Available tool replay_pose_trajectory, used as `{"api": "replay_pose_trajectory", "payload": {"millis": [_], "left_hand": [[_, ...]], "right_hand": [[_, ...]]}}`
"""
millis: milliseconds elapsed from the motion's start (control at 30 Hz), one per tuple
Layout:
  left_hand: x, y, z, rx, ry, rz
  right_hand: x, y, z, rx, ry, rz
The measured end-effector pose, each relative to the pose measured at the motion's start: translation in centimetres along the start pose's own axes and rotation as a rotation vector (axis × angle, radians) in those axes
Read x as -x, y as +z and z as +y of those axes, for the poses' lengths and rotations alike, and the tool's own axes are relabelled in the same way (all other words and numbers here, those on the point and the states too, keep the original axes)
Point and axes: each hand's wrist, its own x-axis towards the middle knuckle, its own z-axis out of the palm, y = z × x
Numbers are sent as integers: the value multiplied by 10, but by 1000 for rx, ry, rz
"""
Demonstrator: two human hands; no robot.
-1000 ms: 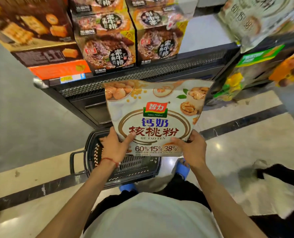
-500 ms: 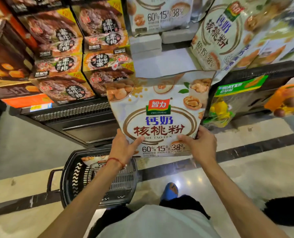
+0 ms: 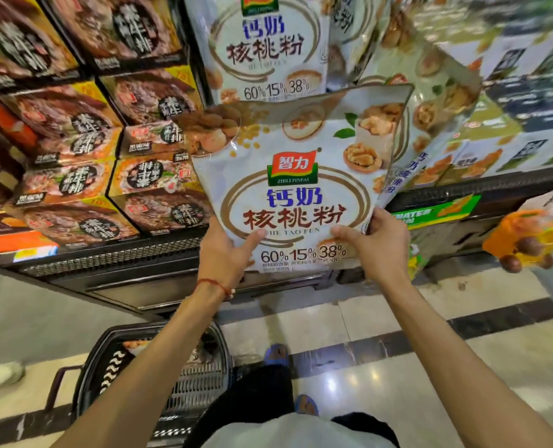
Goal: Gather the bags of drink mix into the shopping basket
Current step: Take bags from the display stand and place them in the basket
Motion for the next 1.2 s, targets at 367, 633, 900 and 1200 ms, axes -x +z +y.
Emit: {"api": "replay_pose_trajectory", "payload": {"millis": [367,633,900,1200], "left_hand": [[-146,53,39,143,53,167],[-231,69,28,221,-50,228],[-256,80,12,253,-106,255],[-251,87,-6,245,-143,213]], "right_hand": [[-159,35,-39,-83,-66,-4],[-237,76,-42,-76,-36,-82],[-281,93,-35,-69,-10,-133],[-272,100,-18,26,-34,-119]]}}
